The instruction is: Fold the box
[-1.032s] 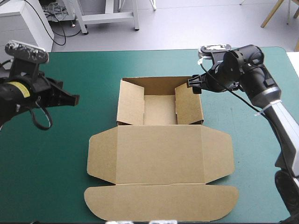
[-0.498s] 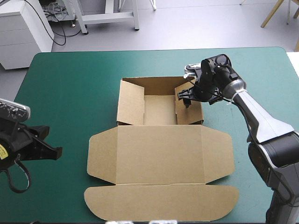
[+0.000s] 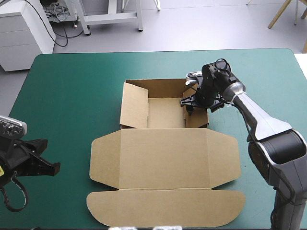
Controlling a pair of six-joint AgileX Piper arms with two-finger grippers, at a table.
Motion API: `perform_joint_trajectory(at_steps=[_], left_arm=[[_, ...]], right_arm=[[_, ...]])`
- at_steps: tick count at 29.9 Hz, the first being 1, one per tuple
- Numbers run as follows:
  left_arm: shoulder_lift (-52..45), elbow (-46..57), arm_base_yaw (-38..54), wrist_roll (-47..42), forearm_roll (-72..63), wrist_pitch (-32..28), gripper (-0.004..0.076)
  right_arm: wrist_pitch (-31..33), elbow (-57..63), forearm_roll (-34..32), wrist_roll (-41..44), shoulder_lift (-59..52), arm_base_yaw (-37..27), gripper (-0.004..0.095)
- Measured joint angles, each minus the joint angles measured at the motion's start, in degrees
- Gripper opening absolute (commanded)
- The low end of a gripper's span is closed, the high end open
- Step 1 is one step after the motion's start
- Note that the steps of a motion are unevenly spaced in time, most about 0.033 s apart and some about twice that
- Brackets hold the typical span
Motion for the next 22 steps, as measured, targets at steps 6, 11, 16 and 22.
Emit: perform_joint_trajectory(at_steps=[6,11,16,22], left_arm=[[0.0,0.0,0.0,-0.2,0.0,0.0,-0.001],[0.0,0.0,0.0,-0.5,0.0,0.0,-0.001],[0.0,0.0,0.0,-0.6,0.0,0.0,-0.001],[0.0,0.0,0.0,-0.6,0.0,0.0,-0.001]], right_arm=[[0.1,0.0,0.6,0.0,0.1,0.0,-0.0002],[-0.3,0.0,0.3,0.5,0.1,-0.1,-0.0019],[-0.9,-0.9,0.3,0.4,0.1,-0.1,-0.0019],[0.8,-9.5,-1.2,-2.8,-2.3,-5.3,-0.0019]])
